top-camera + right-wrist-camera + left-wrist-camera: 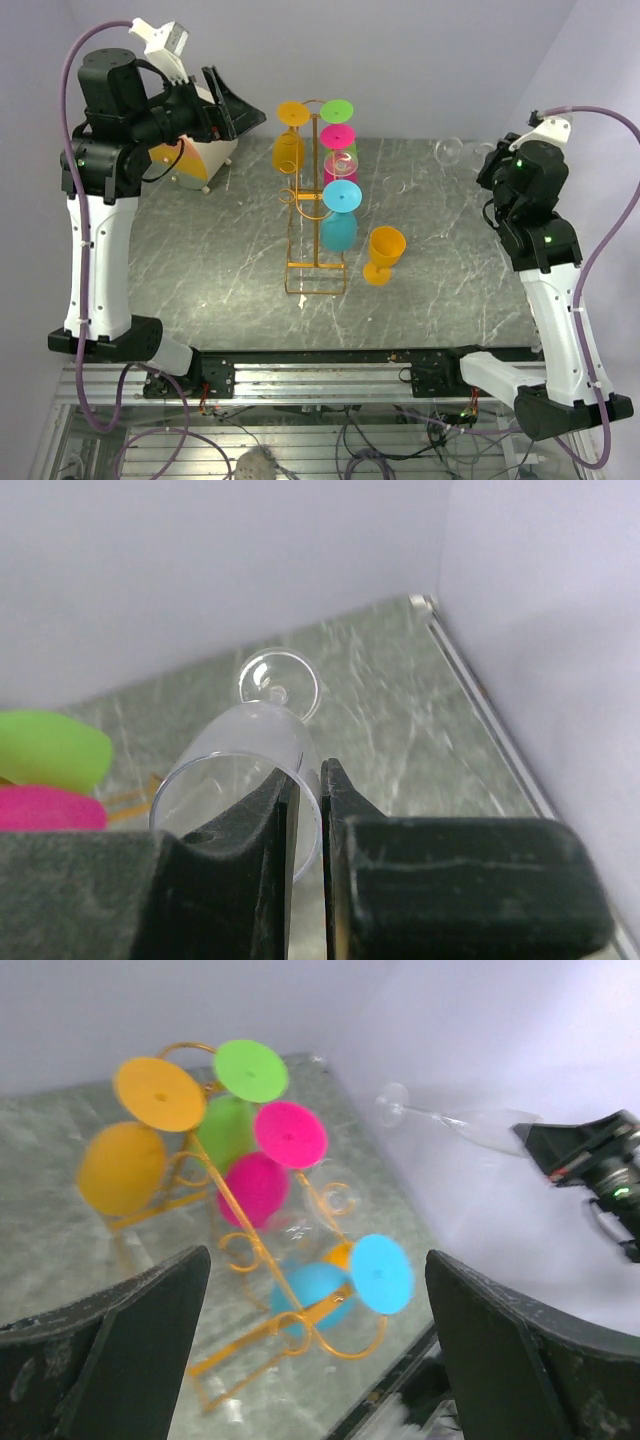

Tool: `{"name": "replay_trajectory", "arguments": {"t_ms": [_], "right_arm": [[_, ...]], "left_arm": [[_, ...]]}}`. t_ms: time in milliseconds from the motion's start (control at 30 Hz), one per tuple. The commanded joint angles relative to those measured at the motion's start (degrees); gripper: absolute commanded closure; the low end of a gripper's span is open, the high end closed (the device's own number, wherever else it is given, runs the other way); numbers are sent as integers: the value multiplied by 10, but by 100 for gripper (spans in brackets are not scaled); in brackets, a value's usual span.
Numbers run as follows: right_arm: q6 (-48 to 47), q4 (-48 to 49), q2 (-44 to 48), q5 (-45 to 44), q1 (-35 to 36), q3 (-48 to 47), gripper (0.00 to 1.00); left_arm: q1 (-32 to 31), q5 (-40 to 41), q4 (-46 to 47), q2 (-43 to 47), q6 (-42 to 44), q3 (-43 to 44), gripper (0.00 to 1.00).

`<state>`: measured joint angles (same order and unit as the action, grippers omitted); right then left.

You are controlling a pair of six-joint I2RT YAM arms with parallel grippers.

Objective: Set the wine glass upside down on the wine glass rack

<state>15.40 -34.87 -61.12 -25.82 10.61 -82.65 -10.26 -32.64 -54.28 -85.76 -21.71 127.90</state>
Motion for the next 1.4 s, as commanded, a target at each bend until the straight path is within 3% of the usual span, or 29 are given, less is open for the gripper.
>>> {"name": "replay_trajectory", "arguments": {"t_ms": [0,167,300,433,600,733,1000,1367], "right_arm": [[-30,173,11,57,2,11,100],[-22,296,6,116,6,32,100],[4,371,0,138,18,65,100],[9,443,-2,121,50,93,100],[-35,524,-15,61,127,117,100],[-48,569,-25,38,156,127,100],[-54,623,-37,12,186,138,100],[-76,642,-54,-9,244,144,100]], "left_arm": [[5,-56,123,15,-208,-84,0],[-5,-105,407,24,-534,-240,0],[-58,-61,433,-35,-600,-178,0],[-116,-15,489,-65,-681,-185,0],[-170,24,495,-109,-702,-163,1],[-204,40,508,-142,-710,-145,9],[-210,53,517,-195,-735,-128,13],[-209,68,556,-234,-734,-108,28]]}}
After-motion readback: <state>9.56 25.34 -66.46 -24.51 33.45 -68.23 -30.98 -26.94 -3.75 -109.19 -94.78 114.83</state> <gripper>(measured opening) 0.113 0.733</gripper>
